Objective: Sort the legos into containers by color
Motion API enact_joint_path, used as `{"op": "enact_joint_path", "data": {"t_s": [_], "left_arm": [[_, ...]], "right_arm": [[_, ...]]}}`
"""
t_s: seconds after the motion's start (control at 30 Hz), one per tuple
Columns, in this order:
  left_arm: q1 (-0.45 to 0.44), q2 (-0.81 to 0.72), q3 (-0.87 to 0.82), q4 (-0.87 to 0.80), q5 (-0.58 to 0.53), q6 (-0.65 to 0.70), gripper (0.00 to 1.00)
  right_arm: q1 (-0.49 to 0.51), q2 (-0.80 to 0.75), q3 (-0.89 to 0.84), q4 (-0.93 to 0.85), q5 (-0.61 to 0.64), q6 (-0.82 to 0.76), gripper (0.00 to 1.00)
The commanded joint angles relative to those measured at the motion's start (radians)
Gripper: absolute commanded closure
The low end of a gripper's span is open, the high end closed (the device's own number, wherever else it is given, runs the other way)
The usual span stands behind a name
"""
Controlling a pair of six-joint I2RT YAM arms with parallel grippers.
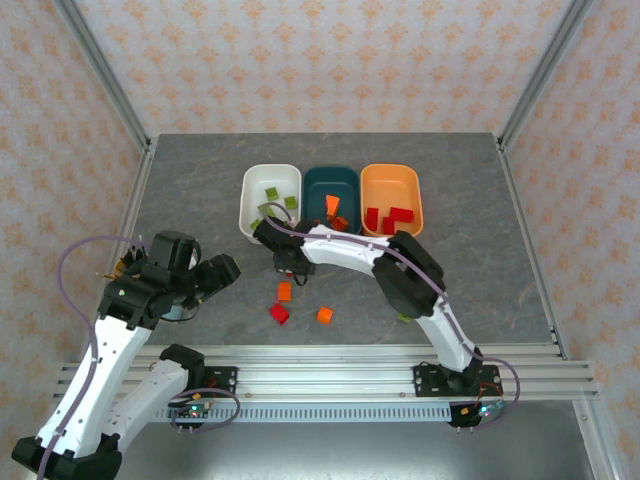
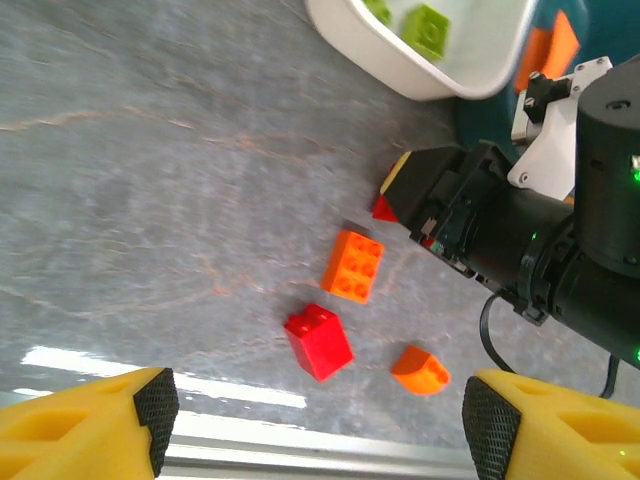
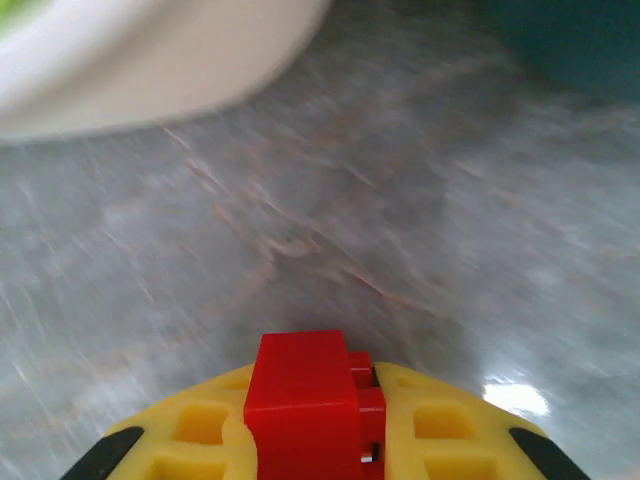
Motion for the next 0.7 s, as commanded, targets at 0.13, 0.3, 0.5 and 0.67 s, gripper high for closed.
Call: {"op": "enact_joint_path", "data": {"t_s": [0.13, 0.3, 0.5, 0.67], "left_arm": [[-0.177, 0.134, 0.028, 0.25, 0.071, -0.031, 0.23], [-0.269, 0.329, 0.121, 0.364, 0.02, -0.041, 0.23], [-0.299, 0.537, 0.262, 0.445, -0.013, -0.039, 0.24], [-0.303, 0.658, 0.361, 0.427, -0.032, -0.028, 0.24]], "right_arm": [[-0.088, -0.44, -0.222, -0.074, 0.117, -0.074, 0.85], [-0.31, -0.541, -0.319, -0.066, 0.097, -0.157, 0.85], [-0.553, -0.322, -0.128, -0.054, 0.009, -0.267, 0.85], [-0.657, -0.048, 0.15, -0.136, -0.053, -0.296, 0.85]]}}
